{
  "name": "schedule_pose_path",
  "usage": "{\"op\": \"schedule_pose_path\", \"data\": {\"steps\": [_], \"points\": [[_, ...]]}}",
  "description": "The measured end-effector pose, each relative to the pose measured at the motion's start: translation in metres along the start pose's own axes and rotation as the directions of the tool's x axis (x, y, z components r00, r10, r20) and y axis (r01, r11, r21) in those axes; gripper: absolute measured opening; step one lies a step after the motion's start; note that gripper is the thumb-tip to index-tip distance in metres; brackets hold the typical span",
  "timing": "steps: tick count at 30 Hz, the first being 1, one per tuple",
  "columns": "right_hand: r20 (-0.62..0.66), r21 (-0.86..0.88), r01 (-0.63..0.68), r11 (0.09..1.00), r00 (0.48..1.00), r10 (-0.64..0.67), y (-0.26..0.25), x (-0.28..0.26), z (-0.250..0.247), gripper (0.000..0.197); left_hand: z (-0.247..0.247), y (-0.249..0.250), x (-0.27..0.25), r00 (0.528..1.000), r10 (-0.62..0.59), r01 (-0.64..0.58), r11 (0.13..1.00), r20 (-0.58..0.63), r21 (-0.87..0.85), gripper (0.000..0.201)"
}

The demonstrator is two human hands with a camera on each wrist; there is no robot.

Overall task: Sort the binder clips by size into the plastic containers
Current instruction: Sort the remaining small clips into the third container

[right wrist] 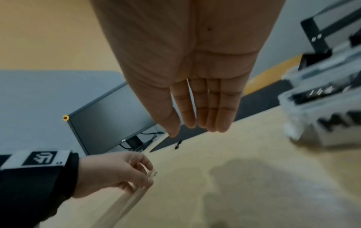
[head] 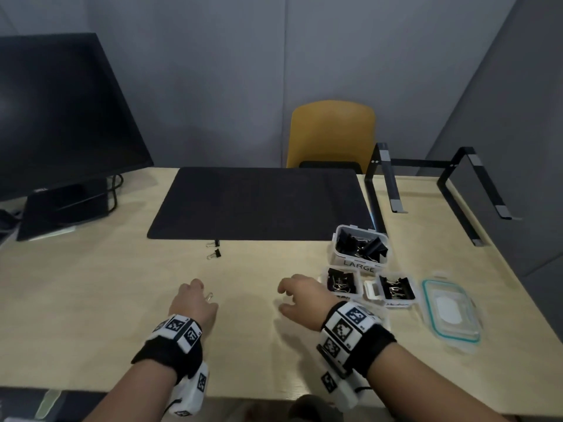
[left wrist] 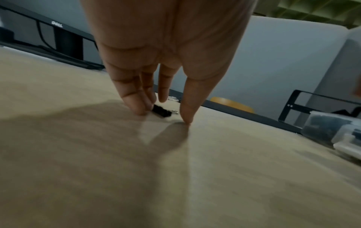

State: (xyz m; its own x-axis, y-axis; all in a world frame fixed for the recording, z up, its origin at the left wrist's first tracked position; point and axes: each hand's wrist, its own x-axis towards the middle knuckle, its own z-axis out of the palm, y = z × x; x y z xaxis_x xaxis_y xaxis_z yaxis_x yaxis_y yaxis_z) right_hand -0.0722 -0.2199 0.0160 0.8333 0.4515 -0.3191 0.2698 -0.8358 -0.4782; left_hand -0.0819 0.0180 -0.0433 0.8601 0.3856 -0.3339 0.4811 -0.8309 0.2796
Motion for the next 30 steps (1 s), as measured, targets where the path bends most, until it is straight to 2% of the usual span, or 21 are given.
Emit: {"op": "schedule_pose_path", "data": {"steps": [3, 6, 11, 15, 20, 25, 28, 30], "points": [[0.024, 0.034, -0.018, 0.999, 1.0, 0.017, -0.013, 0.027, 0.018, 0.036, -0.002, -0.006, 0.012, 0.998, 0.064, -0.064, 0.997, 0.021, 0.03, 0.017], [0.038, 0.049, -0.04, 0.998, 0.999, 0.038, -0.023, 0.053, 0.033, 0.036, -0.006, -0.008, 0.022, 0.993, 0.103, -0.102, 0.995, 0.05, -0.024, 0.007], [-0.026, 0.04, -0.053, 0.998, 0.998, 0.054, -0.041, 0.098, 0.052, 0.034, -0.013, -0.013, 0.042, 0.977, 0.193, -0.187, 0.979, 0.086, -0.077, 0.004], [-0.05, -0.05, 0.03, 0.998, 0.998, -0.033, -0.06, 0.133, 0.06, 0.029, -0.015, -0.02, 0.055, 0.973, 0.214, -0.204, 0.972, 0.085, -0.116, 0.012], [0.046, -0.188, 0.147, 0.971, 0.989, -0.14, -0.079, 0.162, 0.059, 0.056, -0.015, -0.019, 0.059, 0.968, 0.225, -0.214, 0.971, 0.109, -0.109, 0.018], [0.101, -0.375, 0.171, 0.911, 0.985, -0.143, -0.088, 0.18, 0.059, 0.03, -0.016, -0.017, 0.063, 0.961, 0.24, -0.223, 0.966, 0.137, -0.13, 0.019], [0.078, -0.381, 0.124, 0.916, 0.992, -0.102, -0.083, 0.182, 0.059, 0.027, -0.02, -0.013, 0.067, 0.975, 0.209, -0.192, 0.965, 0.08, -0.177, 0.012], [0.027, -0.323, 0.065, 0.944, 0.998, -0.059, -0.077, 0.178, 0.056, 0.027, -0.023, -0.009, 0.072, 0.984, 0.18, -0.172, 0.957, 0.011, -0.235, 0.009]]}}
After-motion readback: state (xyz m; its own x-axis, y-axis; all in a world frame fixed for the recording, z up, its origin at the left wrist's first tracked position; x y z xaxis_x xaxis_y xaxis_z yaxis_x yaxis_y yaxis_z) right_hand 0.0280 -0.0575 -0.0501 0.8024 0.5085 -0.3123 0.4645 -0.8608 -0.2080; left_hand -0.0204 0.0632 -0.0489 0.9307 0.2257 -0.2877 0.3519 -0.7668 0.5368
